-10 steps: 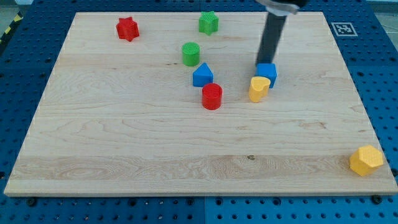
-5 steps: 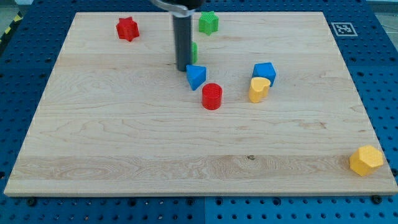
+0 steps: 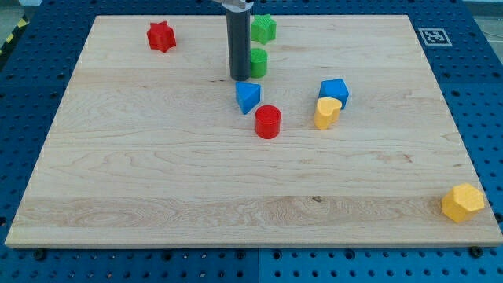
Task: Keep the green circle to the top right corner of the board
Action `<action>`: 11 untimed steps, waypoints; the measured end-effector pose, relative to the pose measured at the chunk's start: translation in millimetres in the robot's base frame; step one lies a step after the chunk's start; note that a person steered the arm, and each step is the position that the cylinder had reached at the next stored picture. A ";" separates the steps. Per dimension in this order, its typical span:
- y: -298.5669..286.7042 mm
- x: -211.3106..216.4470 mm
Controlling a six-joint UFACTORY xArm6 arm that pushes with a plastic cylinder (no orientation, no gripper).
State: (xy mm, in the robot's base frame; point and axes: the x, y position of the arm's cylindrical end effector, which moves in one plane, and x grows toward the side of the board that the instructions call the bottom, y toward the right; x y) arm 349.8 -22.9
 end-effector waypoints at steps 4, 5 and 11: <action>44.3 -0.8; 39.9 -0.8; 121.5 -12.1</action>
State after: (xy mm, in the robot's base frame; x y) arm 337.7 98.6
